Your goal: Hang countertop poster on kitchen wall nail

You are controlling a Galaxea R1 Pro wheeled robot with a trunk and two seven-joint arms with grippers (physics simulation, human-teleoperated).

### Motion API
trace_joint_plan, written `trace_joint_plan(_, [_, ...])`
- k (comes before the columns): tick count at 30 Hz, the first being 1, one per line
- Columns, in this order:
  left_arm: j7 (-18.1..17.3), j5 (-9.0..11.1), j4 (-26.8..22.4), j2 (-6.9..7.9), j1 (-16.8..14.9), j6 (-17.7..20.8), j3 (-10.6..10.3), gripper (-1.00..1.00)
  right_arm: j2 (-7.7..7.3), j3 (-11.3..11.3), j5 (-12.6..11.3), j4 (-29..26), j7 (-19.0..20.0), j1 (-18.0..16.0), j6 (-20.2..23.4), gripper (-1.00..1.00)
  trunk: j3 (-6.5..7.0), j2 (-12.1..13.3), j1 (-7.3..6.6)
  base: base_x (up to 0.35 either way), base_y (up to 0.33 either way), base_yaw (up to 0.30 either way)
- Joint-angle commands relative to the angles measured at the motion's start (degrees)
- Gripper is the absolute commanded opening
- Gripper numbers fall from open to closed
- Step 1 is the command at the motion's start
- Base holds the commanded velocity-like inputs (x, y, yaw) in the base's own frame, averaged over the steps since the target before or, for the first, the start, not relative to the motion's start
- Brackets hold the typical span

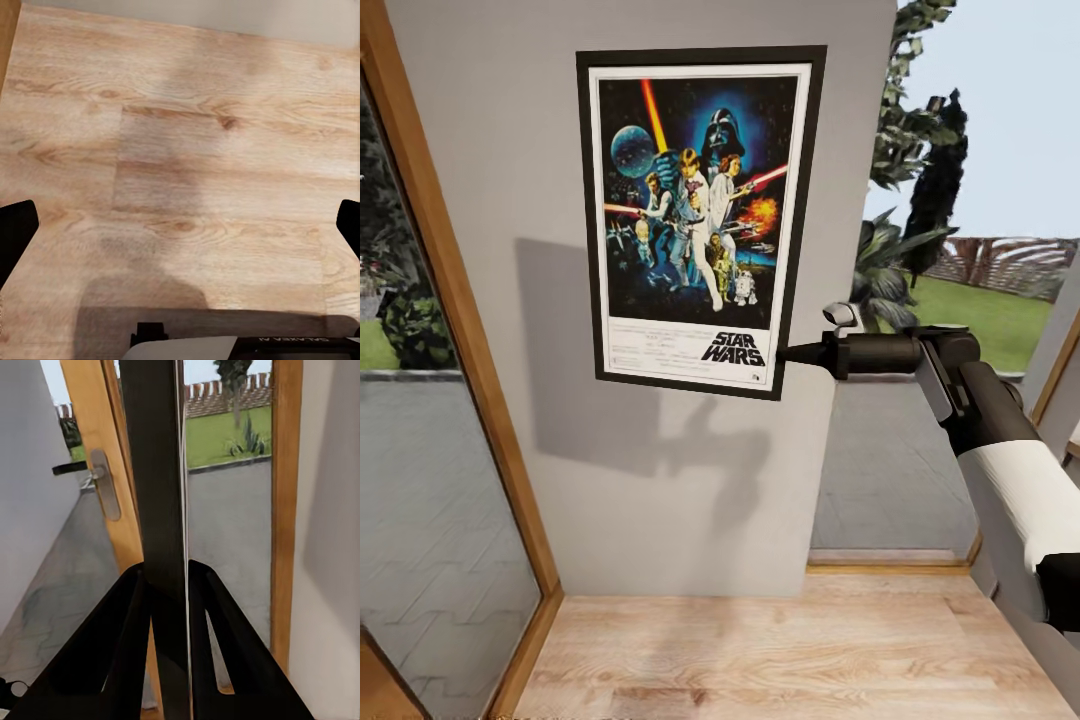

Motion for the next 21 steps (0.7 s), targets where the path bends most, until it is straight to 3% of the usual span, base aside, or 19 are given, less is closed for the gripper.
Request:
trace_joint_plan(1, [-0.4,0.0,0.0,-0.03,0.0,0.0,0.2,1.00,-0.08,0.2,-0.5,0.0,0.1,-0.1,0.8,-1.00,-0.11,-0.1,0.03,0.000,0.000,0.182])
trace_joint_plan(7, [-0.4,0.0,0.0,-0.03,0.0,0.0,0.2,1.00,-0.08,0.2,-0.5,0.1,0.1,-0.1,0.8,-1.00,-0.16,-0.1,0.03,0.000,0.000,0.125])
trace_joint_plan(21, [-0.4,0.0,0.0,-0.03,0.0,0.0,0.2,1.00,-0.08,0.2,-0.5,0.1,0.1,-0.1,0.8,-1.00,-0.17,-0.1,0.03,0.006,0.005,0.013])
